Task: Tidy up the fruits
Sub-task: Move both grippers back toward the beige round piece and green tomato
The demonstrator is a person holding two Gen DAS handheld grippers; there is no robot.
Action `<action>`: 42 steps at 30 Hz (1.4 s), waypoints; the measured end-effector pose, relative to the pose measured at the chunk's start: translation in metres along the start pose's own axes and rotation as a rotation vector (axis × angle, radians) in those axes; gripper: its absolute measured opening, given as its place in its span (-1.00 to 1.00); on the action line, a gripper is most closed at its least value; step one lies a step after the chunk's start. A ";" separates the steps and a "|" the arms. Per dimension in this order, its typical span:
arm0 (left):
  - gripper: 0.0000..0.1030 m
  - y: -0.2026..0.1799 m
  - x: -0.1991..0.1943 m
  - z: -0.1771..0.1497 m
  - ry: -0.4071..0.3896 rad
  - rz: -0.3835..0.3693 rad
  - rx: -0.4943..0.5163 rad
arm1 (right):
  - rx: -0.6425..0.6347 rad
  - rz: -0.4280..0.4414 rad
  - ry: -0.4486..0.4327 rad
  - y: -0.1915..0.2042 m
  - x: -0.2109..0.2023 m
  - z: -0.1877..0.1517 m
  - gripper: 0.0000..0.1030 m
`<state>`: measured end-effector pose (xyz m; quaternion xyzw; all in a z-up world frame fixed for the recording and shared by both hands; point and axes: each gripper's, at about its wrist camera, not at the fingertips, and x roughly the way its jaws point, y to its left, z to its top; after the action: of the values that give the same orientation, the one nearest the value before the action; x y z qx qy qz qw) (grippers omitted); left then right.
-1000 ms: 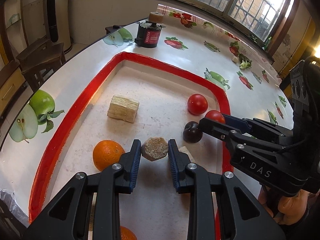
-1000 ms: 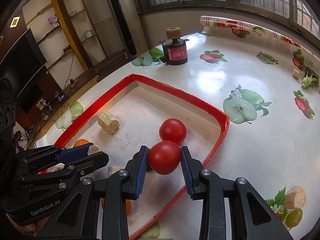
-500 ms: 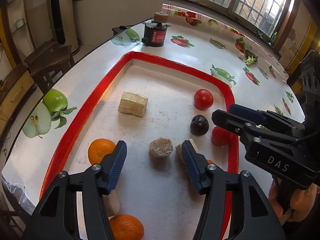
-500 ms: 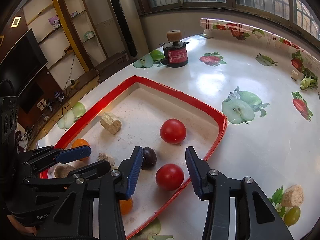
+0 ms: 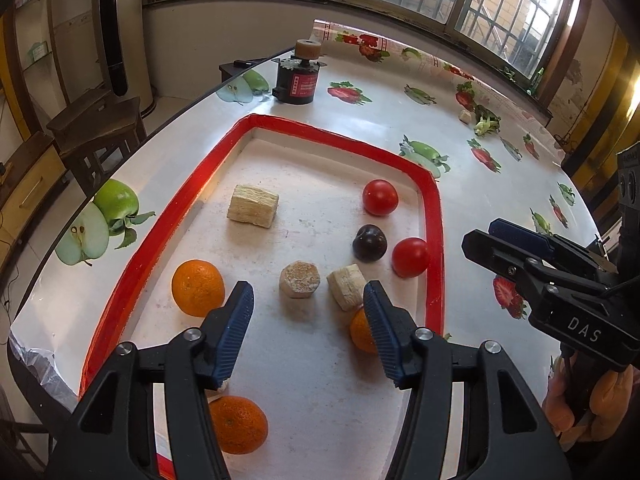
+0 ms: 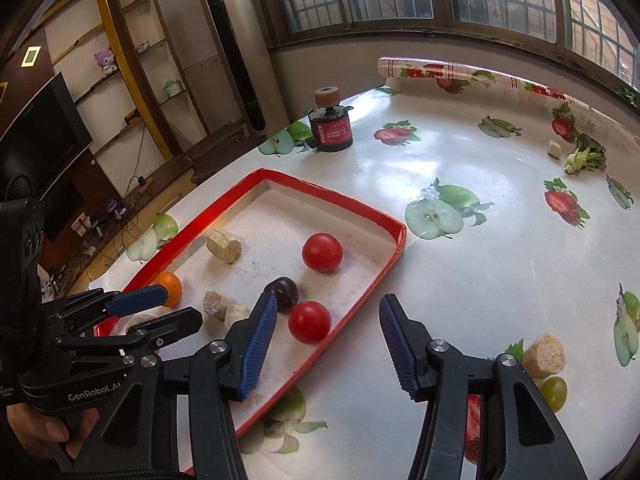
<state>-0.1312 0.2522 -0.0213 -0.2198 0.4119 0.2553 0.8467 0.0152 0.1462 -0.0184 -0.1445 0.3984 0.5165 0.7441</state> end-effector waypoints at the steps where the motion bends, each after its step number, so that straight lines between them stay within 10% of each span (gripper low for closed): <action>1: 0.09 -0.003 -0.001 0.000 0.000 -0.002 0.003 | 0.006 -0.004 -0.003 -0.003 -0.003 -0.002 0.07; 37: 0.08 -0.114 0.014 -0.001 0.044 -0.151 0.151 | 0.178 -0.184 -0.006 -0.116 -0.052 -0.070 0.07; 42: 0.08 -0.131 0.027 0.005 0.064 -0.163 0.169 | 0.187 -0.191 0.027 -0.132 -0.033 -0.064 -0.36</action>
<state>-0.0334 0.1607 -0.0188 -0.1885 0.4397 0.1430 0.8665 0.0985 0.0286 -0.0614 -0.1189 0.4391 0.4018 0.7947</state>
